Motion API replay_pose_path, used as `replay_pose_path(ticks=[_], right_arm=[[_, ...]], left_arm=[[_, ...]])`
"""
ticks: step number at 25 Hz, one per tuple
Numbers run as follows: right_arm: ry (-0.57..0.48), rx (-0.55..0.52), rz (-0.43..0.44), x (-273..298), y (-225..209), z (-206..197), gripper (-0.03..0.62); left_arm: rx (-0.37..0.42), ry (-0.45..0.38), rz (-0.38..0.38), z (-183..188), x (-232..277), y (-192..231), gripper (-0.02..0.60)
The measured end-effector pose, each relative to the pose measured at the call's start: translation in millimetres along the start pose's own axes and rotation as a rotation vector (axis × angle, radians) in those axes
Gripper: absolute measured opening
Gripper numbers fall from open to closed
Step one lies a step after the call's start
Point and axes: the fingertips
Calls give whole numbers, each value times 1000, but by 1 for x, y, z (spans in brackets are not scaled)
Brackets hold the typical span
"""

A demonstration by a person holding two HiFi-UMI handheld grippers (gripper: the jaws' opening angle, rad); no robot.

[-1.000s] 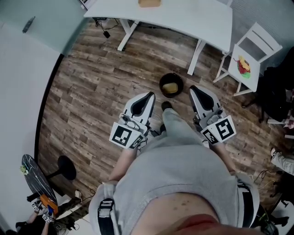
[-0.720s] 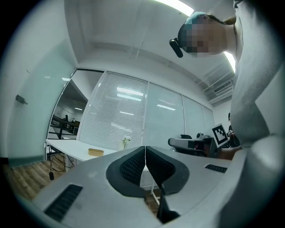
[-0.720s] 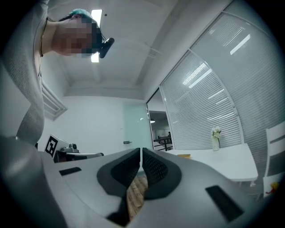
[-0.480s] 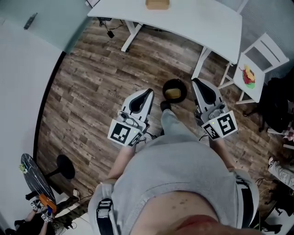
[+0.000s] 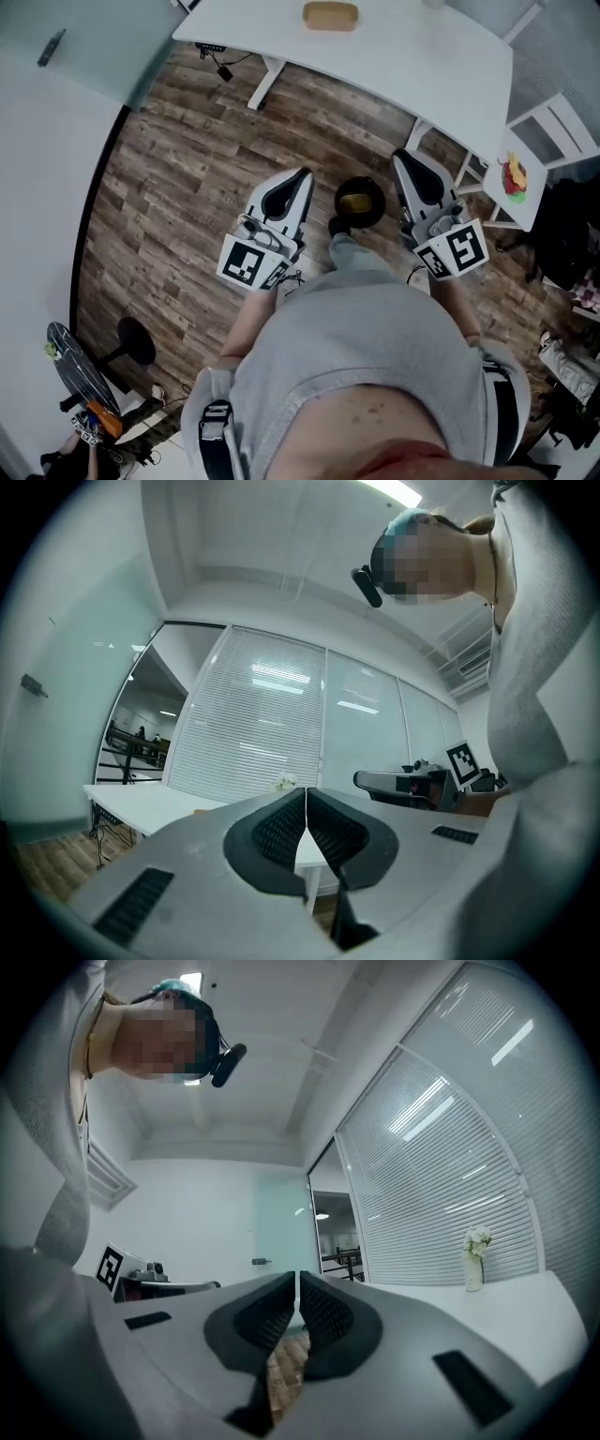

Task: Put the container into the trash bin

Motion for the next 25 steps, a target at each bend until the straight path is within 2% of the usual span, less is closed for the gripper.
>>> replay_pose_path(ticks=[10, 25], right_arm=[[14, -4, 20, 58, -58, 0, 74], [44, -5, 27, 95, -74, -5, 74]], left_arm=[[21, -27, 9, 5, 65, 49, 11], [2, -1, -26, 2, 100, 70, 11]])
Point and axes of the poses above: the fingertips, and each gripper's own axes: x forward along the fingers, y to its left, z out of its top, and after that the axes turned 3 degrees about z, right-handed
